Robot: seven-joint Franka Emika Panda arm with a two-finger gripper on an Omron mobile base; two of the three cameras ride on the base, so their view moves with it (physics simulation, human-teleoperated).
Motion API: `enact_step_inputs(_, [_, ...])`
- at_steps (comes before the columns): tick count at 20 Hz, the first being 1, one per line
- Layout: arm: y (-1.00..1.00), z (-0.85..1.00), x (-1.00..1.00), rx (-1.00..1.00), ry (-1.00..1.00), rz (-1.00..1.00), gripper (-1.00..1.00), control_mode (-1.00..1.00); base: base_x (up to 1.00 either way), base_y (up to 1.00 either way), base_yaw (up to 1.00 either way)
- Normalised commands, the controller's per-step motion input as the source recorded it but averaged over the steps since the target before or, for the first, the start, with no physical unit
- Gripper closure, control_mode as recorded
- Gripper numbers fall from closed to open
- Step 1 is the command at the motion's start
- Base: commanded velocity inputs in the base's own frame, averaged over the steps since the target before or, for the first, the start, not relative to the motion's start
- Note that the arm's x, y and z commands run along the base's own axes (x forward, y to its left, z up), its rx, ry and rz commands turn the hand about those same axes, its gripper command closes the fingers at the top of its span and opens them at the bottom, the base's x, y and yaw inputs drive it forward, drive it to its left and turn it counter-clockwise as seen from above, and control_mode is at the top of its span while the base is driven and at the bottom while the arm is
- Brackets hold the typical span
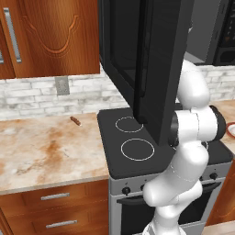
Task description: Pick the garlic from the counter and place it in the microwave.
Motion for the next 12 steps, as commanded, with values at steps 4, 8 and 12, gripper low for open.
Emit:
enact_step_inputs(4, [-0.1,0.0,-0.91,0.0,-0.11,-0.07,-1.0,-1.0,0.0,0.0,0.0])
enact_step_inputs(8, [-0.13,0.0,-1.0,0.0,-0.06,-0.15,-1.0,-1.0,0.0,0.0,0.0])
enact_step_inputs(12, [0.0,0.0,-1.0,0.0,0.0,-0.18,-1.0,-1.0,0.0,0.0,0.0])
